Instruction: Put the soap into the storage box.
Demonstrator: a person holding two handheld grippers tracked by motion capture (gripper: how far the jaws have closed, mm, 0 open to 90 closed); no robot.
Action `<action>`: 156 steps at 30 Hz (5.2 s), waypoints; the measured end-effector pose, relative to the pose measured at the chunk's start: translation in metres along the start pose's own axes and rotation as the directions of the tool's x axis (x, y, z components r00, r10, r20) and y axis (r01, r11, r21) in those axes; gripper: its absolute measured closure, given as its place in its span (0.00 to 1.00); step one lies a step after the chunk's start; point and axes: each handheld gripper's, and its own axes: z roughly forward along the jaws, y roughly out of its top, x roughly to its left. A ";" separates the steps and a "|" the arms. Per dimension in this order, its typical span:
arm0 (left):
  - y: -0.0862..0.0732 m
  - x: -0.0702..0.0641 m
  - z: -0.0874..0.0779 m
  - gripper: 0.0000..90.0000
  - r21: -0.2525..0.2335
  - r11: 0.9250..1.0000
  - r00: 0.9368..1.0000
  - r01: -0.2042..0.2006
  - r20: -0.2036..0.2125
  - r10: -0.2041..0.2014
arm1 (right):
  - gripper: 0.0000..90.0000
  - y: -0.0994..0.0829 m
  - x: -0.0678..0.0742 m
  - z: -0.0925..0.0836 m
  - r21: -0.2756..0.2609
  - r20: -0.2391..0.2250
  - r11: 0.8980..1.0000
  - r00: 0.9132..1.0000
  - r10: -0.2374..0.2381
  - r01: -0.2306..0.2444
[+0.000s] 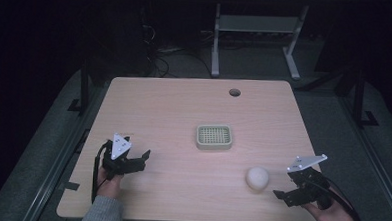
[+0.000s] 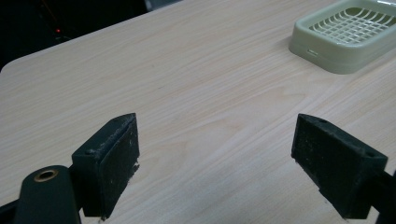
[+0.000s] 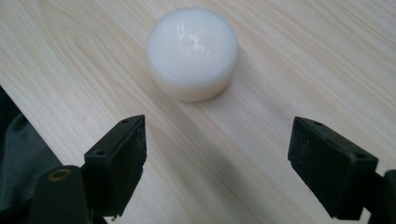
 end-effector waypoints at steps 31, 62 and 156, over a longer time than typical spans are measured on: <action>0.000 0.000 0.001 0.16 -0.001 1.000 1.000 0.009 0.006 -0.009 | 0.17 0.062 0.008 0.026 0.139 -0.047 0.986 0.995 -0.088 0.094; 0.000 0.000 0.002 0.16 -0.004 1.000 1.000 0.009 0.009 -0.009 | 0.17 0.076 0.013 0.071 0.273 -0.064 0.953 0.991 -0.117 0.130; 0.001 -0.001 0.004 0.16 -0.003 1.000 1.000 0.012 0.010 -0.012 | 0.26 0.124 -0.008 0.069 0.300 -0.112 0.941 0.985 -0.129 0.158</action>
